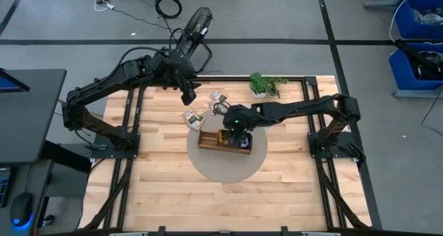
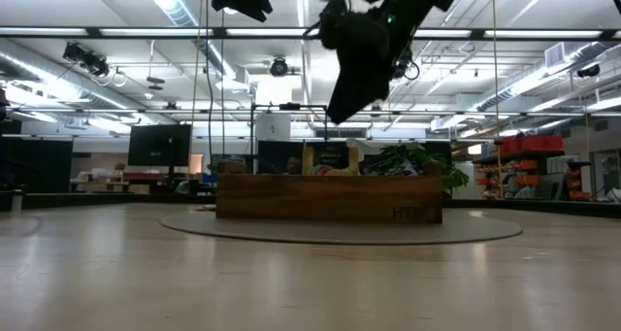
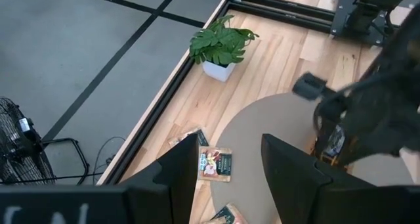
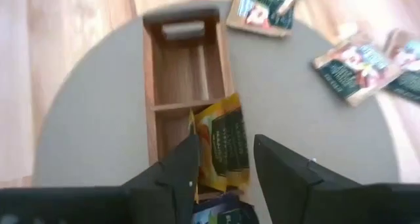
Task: Pick & Place Tea
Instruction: Put the brown tea bag into the left section of the wooden organizer
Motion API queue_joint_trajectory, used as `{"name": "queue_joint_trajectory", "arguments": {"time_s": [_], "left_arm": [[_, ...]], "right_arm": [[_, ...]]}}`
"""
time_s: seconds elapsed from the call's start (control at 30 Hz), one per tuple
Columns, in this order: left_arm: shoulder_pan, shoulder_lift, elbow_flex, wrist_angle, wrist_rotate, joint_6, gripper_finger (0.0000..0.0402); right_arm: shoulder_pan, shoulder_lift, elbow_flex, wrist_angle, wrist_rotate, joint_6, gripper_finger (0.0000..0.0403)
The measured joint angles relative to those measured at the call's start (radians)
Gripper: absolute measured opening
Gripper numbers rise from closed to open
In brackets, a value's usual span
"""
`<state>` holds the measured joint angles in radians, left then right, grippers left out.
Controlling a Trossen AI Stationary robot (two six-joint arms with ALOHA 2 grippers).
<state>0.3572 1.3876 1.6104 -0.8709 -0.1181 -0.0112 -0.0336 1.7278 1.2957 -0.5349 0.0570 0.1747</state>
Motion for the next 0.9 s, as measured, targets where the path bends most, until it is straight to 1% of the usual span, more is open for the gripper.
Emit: {"name": "queue_joint_trajectory", "arguments": {"time_s": [0.1, 0.2, 0.27, 0.33, 0.47, 0.6, 0.67, 0.8, 0.9], "left_arm": [[0.000, 0.000, 0.000, -0.034, -0.002, 0.034, 0.0172], [0.000, 0.004, 0.000, -0.065, -0.027, 0.041, 0.0172], [0.010, 0.007, -0.006, -0.073, -0.037, -0.004, 0.0172], [0.033, 0.006, -0.039, -0.058, -0.042, -0.085, 0.0172], [0.094, 0.007, -0.162, -0.060, -0.038, -0.174, 0.0172], [0.146, 0.007, -0.311, -0.031, 0.074, -0.256, 0.0173], [0.165, 0.007, -0.387, 0.014, 0.109, -0.296, 0.0178], [0.199, 0.007, -0.520, 0.115, 0.180, -0.347, 0.0216], [0.211, 0.007, -0.576, 0.161, 0.216, -0.390, 0.0254]], "right_arm": [[-0.003, -0.061, 0.000, -0.009, 0.000, 0.000, 0.0159], [-0.004, -0.141, 0.000, -0.037, -0.001, 0.012, 0.0160], [-0.003, -0.198, 0.000, -0.049, 0.009, 0.034, 0.0160], [-0.003, -0.253, 0.000, -0.074, 0.024, 0.056, 0.0160], [-0.003, -0.351, 0.000, -0.111, 0.075, 0.092, 0.0160], [-0.005, -0.406, 0.000, -0.122, 0.133, 0.097, 0.0160], [-0.005, -0.420, 0.000, -0.117, 0.145, 0.097, 0.0160], [-0.005, -0.421, 0.000, -0.121, 0.145, 0.094, 0.0160], [-0.005, -0.411, 0.000, -0.115, 0.144, 0.083, 0.0160]]}}
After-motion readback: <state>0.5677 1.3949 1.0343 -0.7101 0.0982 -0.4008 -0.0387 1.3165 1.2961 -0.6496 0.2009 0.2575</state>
